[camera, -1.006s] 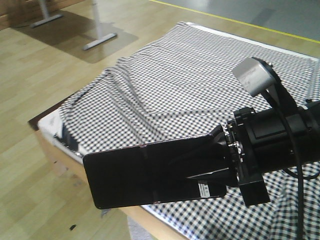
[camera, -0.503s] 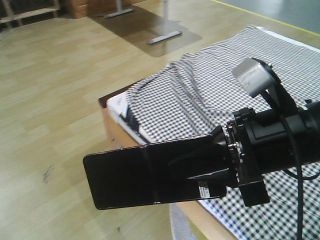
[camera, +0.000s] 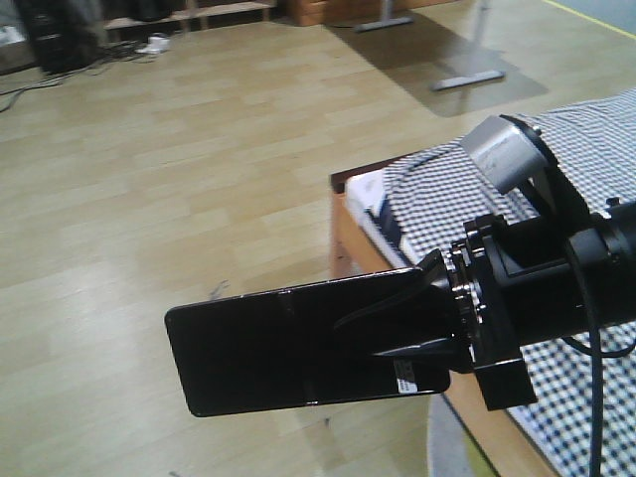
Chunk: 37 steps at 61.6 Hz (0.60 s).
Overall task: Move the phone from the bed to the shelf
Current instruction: 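Drive the base away from the bed holding the phone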
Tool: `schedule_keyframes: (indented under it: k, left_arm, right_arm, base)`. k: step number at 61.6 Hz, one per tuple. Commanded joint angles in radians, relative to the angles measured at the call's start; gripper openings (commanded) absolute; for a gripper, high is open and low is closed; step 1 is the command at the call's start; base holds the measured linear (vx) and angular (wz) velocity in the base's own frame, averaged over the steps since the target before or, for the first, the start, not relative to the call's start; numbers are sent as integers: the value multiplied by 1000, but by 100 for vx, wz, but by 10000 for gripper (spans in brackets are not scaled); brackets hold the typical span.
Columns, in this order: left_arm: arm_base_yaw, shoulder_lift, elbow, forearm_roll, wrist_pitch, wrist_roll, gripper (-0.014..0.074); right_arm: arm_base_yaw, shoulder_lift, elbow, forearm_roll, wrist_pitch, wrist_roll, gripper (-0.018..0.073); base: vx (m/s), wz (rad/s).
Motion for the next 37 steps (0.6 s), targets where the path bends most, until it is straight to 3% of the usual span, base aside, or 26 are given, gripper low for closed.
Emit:
schedule_keyframes:
  k: [1, 37]
  left_arm:
    - [-3, -7, 2, -7, -73, -4, 1]
    - [-3, -7, 2, -7, -73, -4, 1]
  right_arm:
    - [1, -25, -26, 93, 76, -9, -1]
    - [1, -25, -26, 93, 76, -9, -1]
  base:
    - [-15, 57]
    - [-12, 47]
